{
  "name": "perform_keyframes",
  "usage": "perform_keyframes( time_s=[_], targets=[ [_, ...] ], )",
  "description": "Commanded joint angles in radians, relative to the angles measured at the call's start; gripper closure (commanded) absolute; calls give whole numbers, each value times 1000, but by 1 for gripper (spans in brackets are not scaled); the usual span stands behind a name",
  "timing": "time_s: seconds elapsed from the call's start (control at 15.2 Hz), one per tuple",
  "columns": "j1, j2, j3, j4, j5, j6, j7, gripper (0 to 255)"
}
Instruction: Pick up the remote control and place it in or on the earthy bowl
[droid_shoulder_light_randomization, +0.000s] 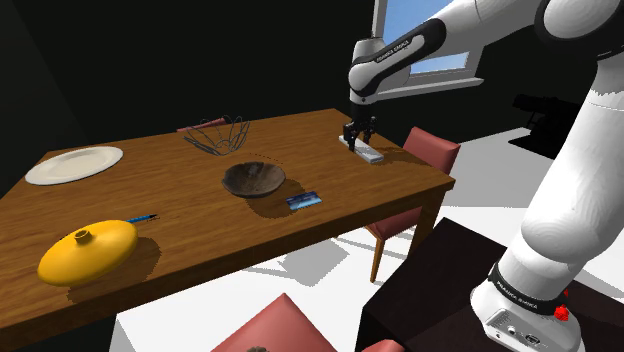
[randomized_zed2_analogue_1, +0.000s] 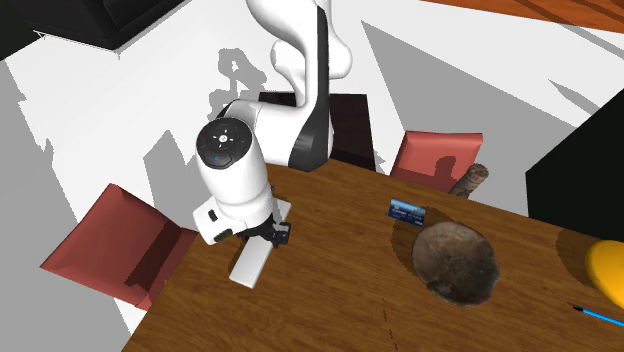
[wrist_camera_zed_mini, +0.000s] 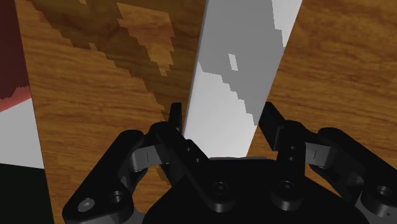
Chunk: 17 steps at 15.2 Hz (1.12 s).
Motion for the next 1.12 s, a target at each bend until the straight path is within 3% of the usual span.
perform_keyframes(
  time_s=[0.0,1.06],
  targets=[
    [0,0,0,0,0,0,0,255],
    [1,-65,1,141,0,-206,-3,255]
  ],
)
